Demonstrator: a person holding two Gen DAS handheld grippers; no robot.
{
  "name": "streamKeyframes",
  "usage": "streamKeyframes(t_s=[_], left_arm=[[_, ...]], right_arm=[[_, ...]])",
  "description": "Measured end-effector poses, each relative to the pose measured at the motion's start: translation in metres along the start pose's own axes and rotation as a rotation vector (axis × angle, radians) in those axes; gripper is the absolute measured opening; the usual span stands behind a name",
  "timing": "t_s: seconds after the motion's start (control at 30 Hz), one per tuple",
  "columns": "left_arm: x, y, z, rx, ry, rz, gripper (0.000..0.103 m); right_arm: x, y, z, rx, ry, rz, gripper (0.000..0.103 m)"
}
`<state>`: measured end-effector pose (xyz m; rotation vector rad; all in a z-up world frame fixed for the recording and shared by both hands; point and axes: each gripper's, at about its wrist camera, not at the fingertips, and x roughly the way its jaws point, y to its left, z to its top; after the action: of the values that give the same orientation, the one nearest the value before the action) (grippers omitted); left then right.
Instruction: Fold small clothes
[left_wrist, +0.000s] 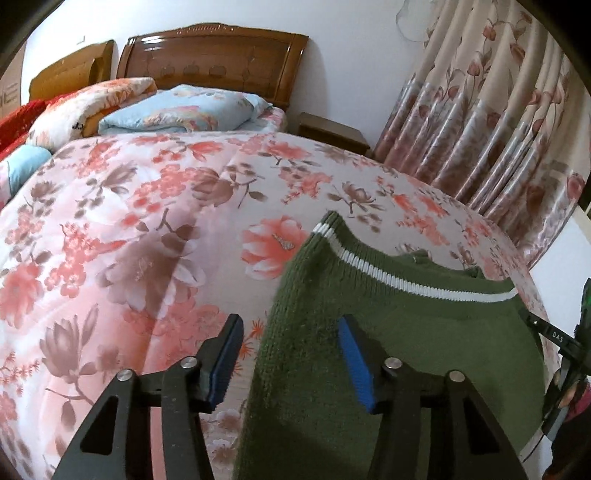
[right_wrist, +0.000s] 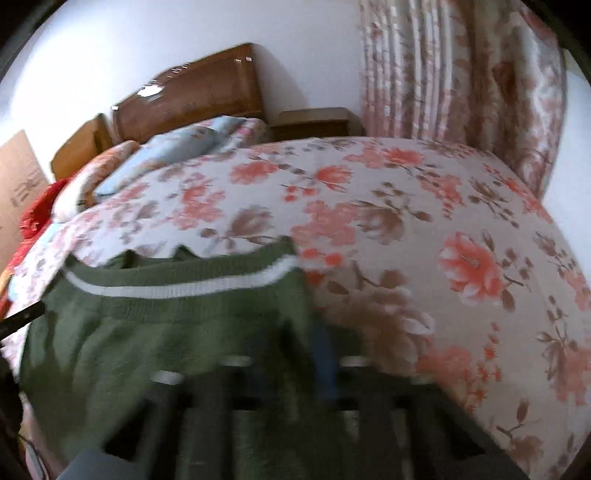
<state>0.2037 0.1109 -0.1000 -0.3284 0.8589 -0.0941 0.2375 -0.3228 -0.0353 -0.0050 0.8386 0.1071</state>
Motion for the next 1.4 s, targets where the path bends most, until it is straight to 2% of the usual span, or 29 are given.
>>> streamKeyframes(t_s=[0.03, 0.2, 0.43, 0.5, 0.57, 0.6, 0.67, 0.73, 0.8, 0.83, 0.87, 0.9, 0.97, 1.07, 1.1, 1.13, 1.27, 1.4], left_arm=[[0.001, 0.001, -0.001, -0.003, 0.001, -0.007, 0.052], [-0.009, -0.003, 0.003, 0.016, -0.041, -0.004, 0.048], [-0.028, -0.023, 0.022, 0.059, -0.105, -0.043, 0.050], [-0.025, -0.031, 0.024, 0.084, -0.097, -0.034, 0.050], [-0.014, -0.038, 0.023, 0.112, -0.071, -0.013, 0.051], [-0.007, -0.041, 0.022, 0.120, -0.051, -0.002, 0.051], [0.010, -0.044, 0.016, 0.139, 0.004, 0.037, 0.051], [0.015, -0.054, 0.008, 0.213, -0.022, 0.106, 0.055], [0.017, -0.062, 0.002, 0.278, -0.015, 0.136, 0.062], [0.019, -0.067, -0.001, 0.314, -0.008, 0.160, 0.063], [0.020, -0.071, -0.002, 0.342, -0.007, 0.181, 0.064], [0.020, -0.072, -0.003, 0.353, -0.010, 0.187, 0.064], [0.020, -0.071, -0.005, 0.355, -0.018, 0.185, 0.066], [0.020, -0.068, -0.004, 0.345, -0.023, 0.174, 0.067], [0.020, -0.069, -0.004, 0.346, -0.025, 0.177, 0.067], [0.021, -0.070, -0.004, 0.351, -0.027, 0.184, 0.068], [0.023, -0.073, -0.005, 0.357, -0.031, 0.194, 0.069], [0.023, -0.073, -0.005, 0.354, -0.032, 0.195, 0.070]], right_arm=[[0.001, -0.002, 0.000, 0.014, -0.002, 0.014, 0.103], [-0.008, -0.004, -0.002, 0.055, -0.047, -0.033, 0.103], [-0.004, -0.003, 0.000, 0.062, -0.029, -0.078, 0.103], [-0.007, 0.010, 0.002, 0.002, -0.022, -0.147, 0.103], [-0.017, 0.029, 0.003, -0.080, -0.062, -0.230, 0.101], [-0.027, 0.045, 0.004, -0.137, -0.103, -0.224, 0.103], [-0.037, 0.070, 0.001, -0.212, -0.120, -0.166, 0.103], [-0.038, 0.095, -0.010, -0.295, -0.092, -0.082, 0.103], [-0.029, 0.115, -0.028, -0.380, -0.023, 0.014, 0.103], [-0.023, 0.120, -0.037, -0.414, 0.006, 0.020, 0.103], [-0.014, 0.124, -0.048, -0.457, 0.034, -0.011, 0.103], [-0.019, 0.118, -0.054, -0.450, -0.010, 0.004, 0.103], [-0.024, 0.098, -0.056, -0.378, 0.016, 0.004, 0.103], [-0.054, 0.068, -0.062, -0.331, -0.007, -0.084, 0.103], [-0.070, 0.055, -0.066, -0.303, -0.032, -0.075, 0.103], [-0.083, 0.046, -0.072, -0.272, -0.046, -0.052, 0.103], [-0.139, -0.014, -0.113, -0.018, -0.083, 0.101, 0.103], [-0.145, -0.033, -0.159, 0.188, -0.051, 0.247, 0.103]])
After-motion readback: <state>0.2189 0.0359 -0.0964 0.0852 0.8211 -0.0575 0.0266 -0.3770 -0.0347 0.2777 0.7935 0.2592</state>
